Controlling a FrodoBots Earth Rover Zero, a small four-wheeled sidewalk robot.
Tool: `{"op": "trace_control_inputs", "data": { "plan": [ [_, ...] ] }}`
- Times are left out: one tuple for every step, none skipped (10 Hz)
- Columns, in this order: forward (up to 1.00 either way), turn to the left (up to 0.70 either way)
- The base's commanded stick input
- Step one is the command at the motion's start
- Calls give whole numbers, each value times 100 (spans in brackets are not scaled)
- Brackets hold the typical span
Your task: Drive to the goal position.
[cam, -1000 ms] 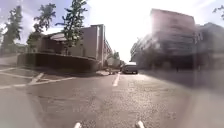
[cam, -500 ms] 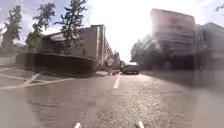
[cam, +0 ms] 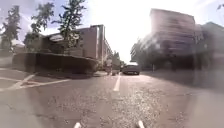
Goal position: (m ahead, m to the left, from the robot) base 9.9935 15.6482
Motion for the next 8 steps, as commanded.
{"op": "trace_control_inputs", "data": {
  "plan": [
    [70,0],
    [70,0],
    [70,0],
    [70,0],
    [70,-13],
    [70,-14],
    [70,-14],
    [70,-14]
  ]
}}
